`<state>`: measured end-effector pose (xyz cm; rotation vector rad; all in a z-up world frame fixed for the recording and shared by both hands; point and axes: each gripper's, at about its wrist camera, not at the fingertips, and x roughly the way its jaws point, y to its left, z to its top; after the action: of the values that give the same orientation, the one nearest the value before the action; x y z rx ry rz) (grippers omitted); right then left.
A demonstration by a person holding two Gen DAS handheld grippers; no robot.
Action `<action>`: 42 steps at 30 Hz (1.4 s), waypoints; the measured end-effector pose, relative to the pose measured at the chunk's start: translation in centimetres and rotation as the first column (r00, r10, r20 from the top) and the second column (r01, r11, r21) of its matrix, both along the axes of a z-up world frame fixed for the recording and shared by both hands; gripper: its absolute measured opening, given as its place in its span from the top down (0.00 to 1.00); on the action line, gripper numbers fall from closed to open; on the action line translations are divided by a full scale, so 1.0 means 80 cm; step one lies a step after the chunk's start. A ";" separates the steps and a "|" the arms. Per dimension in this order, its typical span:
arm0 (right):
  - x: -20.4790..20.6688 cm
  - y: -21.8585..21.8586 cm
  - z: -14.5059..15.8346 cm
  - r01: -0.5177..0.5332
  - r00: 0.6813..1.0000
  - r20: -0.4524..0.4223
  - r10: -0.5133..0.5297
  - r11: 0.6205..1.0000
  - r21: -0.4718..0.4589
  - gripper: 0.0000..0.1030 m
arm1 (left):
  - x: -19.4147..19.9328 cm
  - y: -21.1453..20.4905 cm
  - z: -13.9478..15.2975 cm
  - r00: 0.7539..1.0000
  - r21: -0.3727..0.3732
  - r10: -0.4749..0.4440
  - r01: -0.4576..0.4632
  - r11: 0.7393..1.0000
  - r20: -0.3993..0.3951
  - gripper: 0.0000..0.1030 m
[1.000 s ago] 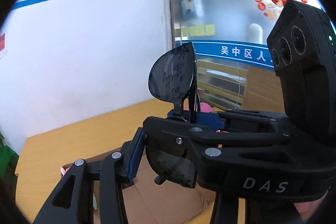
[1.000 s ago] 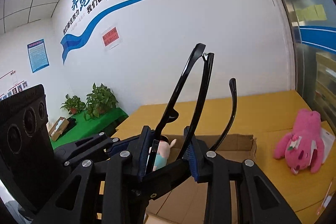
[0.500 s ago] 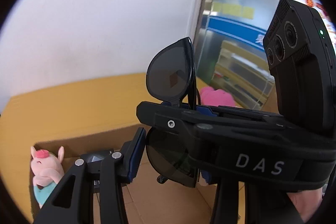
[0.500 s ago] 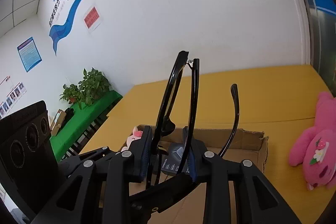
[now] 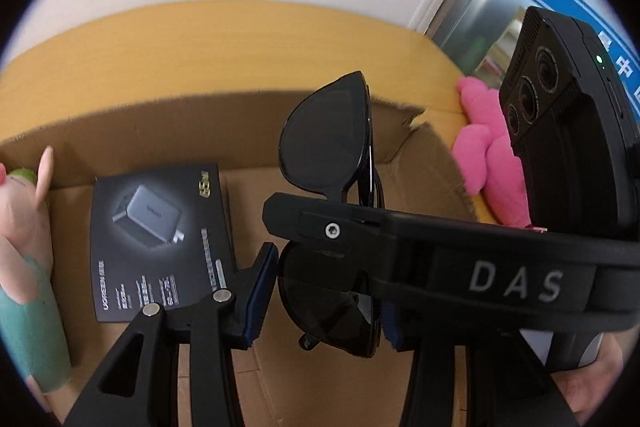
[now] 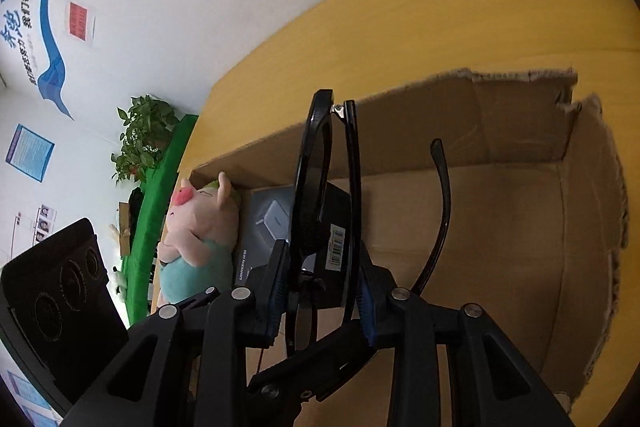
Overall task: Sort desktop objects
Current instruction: 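Lower the sunglasses into the box and open the left tool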
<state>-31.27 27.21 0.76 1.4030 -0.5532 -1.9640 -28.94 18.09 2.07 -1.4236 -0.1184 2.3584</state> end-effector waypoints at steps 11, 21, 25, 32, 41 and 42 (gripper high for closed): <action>-0.010 0.030 -0.030 0.077 0.993 0.086 -0.086 0.992 0.098 0.17 | -0.001 0.031 -0.046 0.994 -0.075 -0.016 0.025 0.997 0.110 0.57; 0.006 0.047 -0.006 0.083 0.997 -0.002 -0.083 0.984 0.157 0.45 | 0.012 0.056 -0.055 0.995 -0.156 -0.026 0.041 0.987 0.100 0.56; -0.001 0.050 -0.010 0.115 0.993 -0.012 -0.115 0.975 0.190 0.60 | 0.026 0.073 -0.055 0.997 -0.228 -0.038 0.053 0.972 0.072 0.56; -0.013 0.048 -0.021 0.139 0.990 0.003 -0.141 0.978 0.157 0.65 | 0.041 0.084 -0.057 0.997 -0.239 -0.027 0.044 0.970 0.075 0.56; -0.016 0.039 -0.028 0.124 0.992 -0.021 -0.123 0.961 0.247 0.68 | 0.067 0.084 -0.062 0.989 -0.175 -0.080 0.101 0.979 0.124 0.51; -0.015 0.034 -0.030 0.114 0.993 -0.030 -0.111 0.954 0.277 0.68 | 0.071 0.082 -0.060 0.989 -0.169 -0.086 0.106 0.980 0.122 0.51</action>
<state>-32.50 29.90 -1.60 1.5542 -0.3667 -2.2091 -23.23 24.64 -2.69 -1.6088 0.1275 2.2548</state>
